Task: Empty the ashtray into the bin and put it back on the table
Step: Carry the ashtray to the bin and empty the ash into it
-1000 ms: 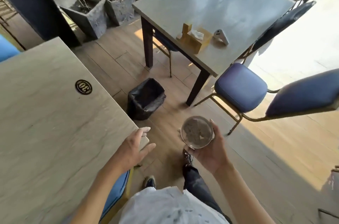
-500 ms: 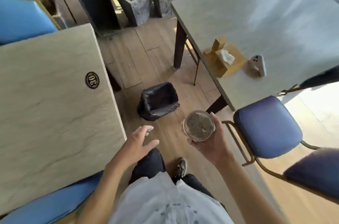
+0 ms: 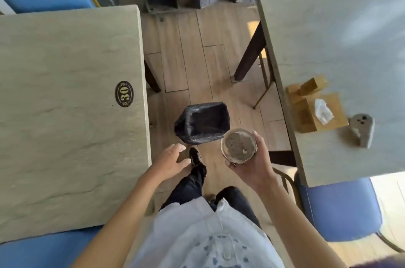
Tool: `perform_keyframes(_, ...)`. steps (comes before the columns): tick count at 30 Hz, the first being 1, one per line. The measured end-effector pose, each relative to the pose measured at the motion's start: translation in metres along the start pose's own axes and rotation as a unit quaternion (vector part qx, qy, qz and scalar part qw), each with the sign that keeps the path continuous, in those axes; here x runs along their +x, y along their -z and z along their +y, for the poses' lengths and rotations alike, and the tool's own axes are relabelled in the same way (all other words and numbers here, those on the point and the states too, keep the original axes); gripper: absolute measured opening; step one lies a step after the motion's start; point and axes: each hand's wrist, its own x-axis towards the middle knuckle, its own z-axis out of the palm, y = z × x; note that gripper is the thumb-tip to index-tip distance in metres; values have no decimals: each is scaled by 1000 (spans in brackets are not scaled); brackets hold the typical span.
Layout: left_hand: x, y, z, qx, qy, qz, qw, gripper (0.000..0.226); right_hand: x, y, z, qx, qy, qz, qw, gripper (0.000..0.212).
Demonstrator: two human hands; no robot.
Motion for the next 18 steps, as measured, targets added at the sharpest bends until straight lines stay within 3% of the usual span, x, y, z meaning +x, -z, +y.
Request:
perform_keyframes(9,103,-6,-33,-32,124,-89,988,50,109,7,-43,-3,-59,94,994,59)
perform_keyframes(13,140,-19,-52,-72,185,-101,975,49,167,19,-50,-19,-99,104,989,76)
perform_keyframes(18,190,-44,-74,-116,252,-98,956,47,244,41,-51,-44,-140,122,982,65)
